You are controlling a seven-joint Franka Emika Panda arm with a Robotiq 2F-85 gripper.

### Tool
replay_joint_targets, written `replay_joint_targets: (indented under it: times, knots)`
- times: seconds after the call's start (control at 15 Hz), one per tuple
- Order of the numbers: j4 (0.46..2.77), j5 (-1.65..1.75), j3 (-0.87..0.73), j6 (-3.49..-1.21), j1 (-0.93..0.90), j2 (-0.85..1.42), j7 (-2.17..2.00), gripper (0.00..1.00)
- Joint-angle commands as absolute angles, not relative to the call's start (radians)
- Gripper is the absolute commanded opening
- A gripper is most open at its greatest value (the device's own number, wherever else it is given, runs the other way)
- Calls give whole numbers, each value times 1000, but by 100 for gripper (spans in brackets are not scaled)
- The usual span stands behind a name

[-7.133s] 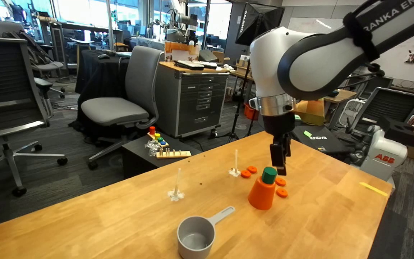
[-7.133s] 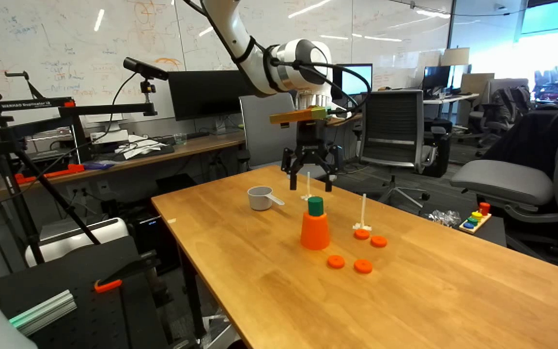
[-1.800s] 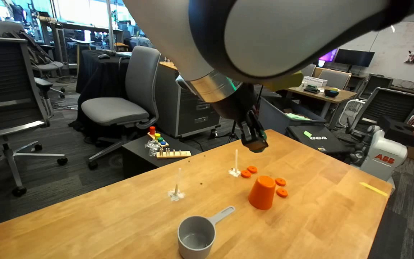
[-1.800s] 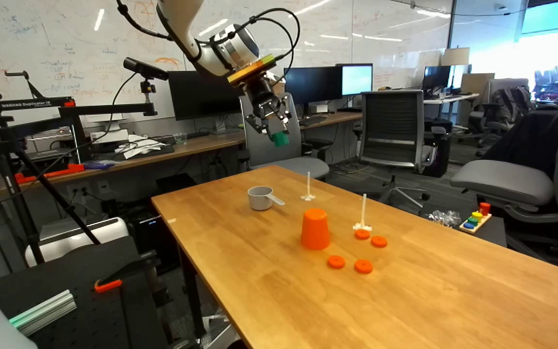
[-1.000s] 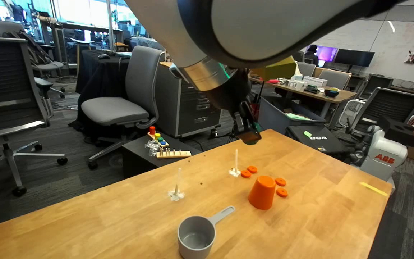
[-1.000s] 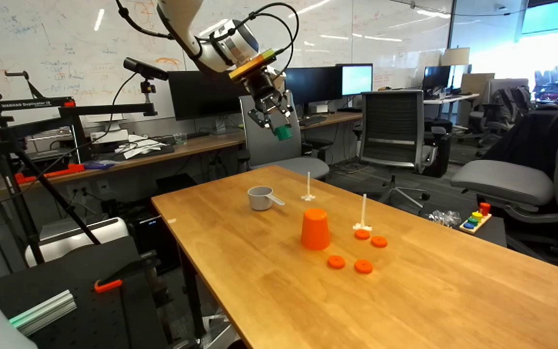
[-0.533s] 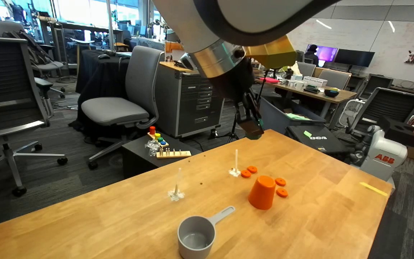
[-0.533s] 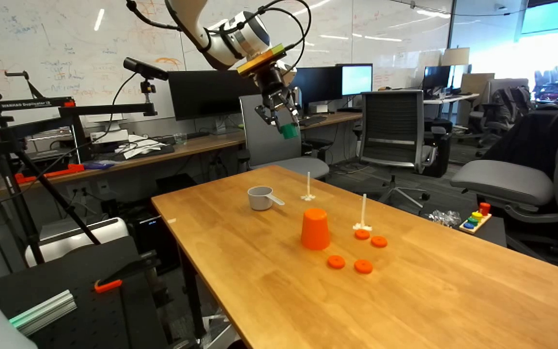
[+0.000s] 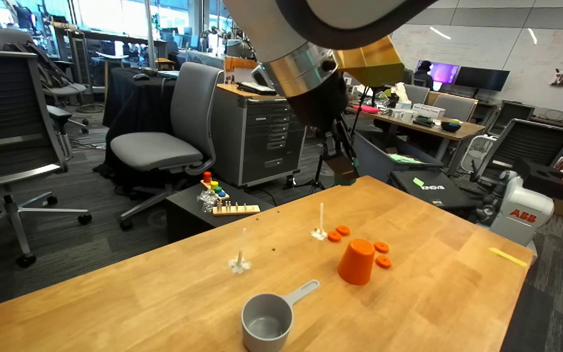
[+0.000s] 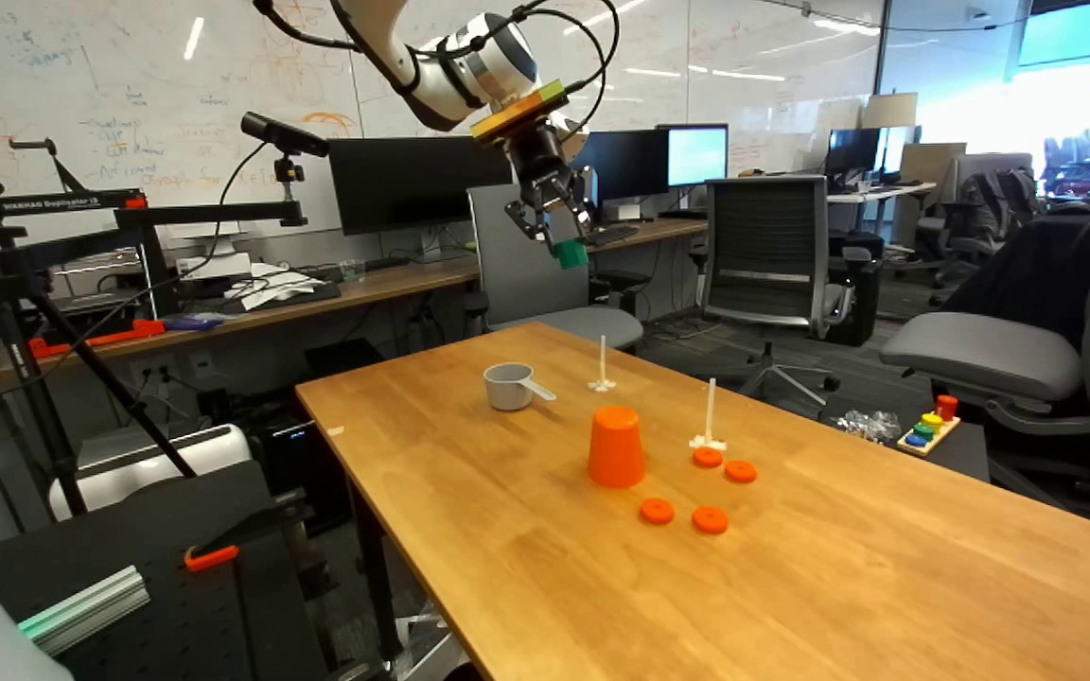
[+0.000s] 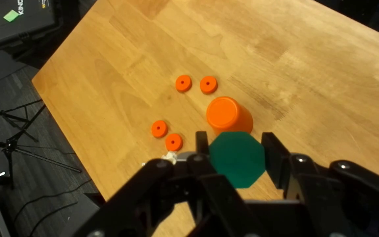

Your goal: Pick up the green block from the top of the orange cup and put it in the grey cup. Pick up the orange cup from the table, move it to the right, pick up the orange and yellow blocks and put them in the grey cup.

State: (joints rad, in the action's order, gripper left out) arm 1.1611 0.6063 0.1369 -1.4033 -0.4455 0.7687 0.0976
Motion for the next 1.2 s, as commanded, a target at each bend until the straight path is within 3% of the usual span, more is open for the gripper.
replay_joint_targets:
  times: [0.0, 0.6, 0.67, 1.13]
  knots:
    - [1161, 606, 137, -1404, -445, 769, 98, 44]
    - [1161, 606, 138, -1405, -445, 768, 98, 44]
    - [1161, 606, 138, -1405, -445, 768, 98, 19]
    - [1059, 603, 149, -1411, -512, 896, 151, 19]
